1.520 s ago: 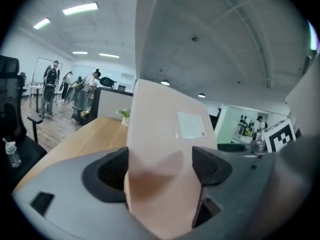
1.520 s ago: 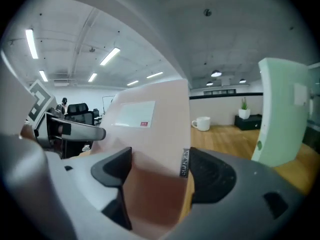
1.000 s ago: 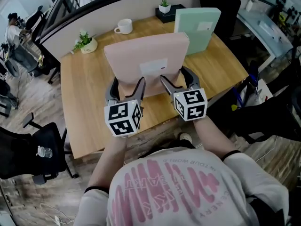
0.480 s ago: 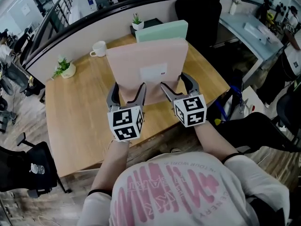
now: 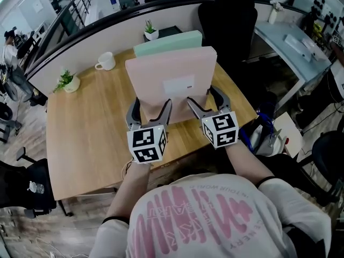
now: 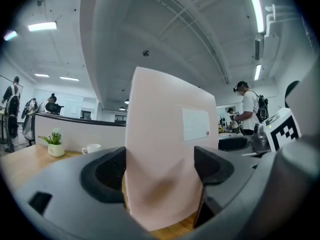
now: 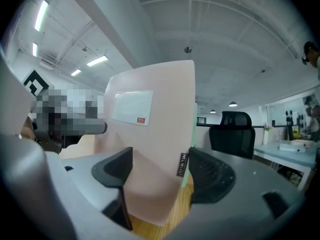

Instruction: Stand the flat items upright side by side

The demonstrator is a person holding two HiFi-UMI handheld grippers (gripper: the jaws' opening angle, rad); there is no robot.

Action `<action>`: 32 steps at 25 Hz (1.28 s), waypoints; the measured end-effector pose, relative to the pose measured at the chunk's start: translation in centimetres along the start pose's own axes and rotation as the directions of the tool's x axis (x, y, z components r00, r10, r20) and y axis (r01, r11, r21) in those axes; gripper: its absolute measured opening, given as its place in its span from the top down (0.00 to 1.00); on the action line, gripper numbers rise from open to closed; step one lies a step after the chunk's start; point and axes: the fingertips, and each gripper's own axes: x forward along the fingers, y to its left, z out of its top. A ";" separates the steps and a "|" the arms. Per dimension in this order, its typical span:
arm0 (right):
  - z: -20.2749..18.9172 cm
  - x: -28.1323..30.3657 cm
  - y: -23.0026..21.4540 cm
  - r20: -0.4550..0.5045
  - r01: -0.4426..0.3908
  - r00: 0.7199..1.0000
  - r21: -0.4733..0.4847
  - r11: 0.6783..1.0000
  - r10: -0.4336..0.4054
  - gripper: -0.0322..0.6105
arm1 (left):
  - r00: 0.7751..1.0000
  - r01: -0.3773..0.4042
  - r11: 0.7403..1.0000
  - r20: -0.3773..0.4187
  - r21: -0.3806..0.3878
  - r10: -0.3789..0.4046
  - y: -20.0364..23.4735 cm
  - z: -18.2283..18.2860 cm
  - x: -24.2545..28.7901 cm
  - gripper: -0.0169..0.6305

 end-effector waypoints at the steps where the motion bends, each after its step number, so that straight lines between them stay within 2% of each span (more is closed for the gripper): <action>1: -0.2 0.1 -0.2 0.000 -0.007 1.000 -0.006 1.000 0.007 0.40 | 1.000 -0.004 1.000 -0.005 0.003 0.004 -0.1 -0.2 0.3 0.31; 9: -2.0 1.3 -1.0 -0.025 -0.041 0.999 -0.038 0.998 0.040 0.40 | 0.999 -0.031 0.998 -0.015 0.048 0.031 -0.4 -0.8 1.4 0.32; 15: -2.1 2.0 -1.4 -0.005 -0.048 0.999 -0.037 0.998 0.048 0.40 | 0.999 -0.036 0.997 0.018 0.068 0.034 -0.6 -1.1 1.5 0.31; 21: -3.2 1.9 -1.4 -0.009 -0.065 0.998 -0.088 0.994 0.065 0.40 | 0.999 -0.047 0.993 0.027 0.111 0.044 -0.6 -2.6 1.6 0.34; 32: -3.9 2.1 -2.3 -0.003 -0.081 0.997 -0.099 0.992 0.081 0.40 | 0.999 -0.045 0.996 0.028 0.080 0.043 -1.3 -3.6 2.9 0.33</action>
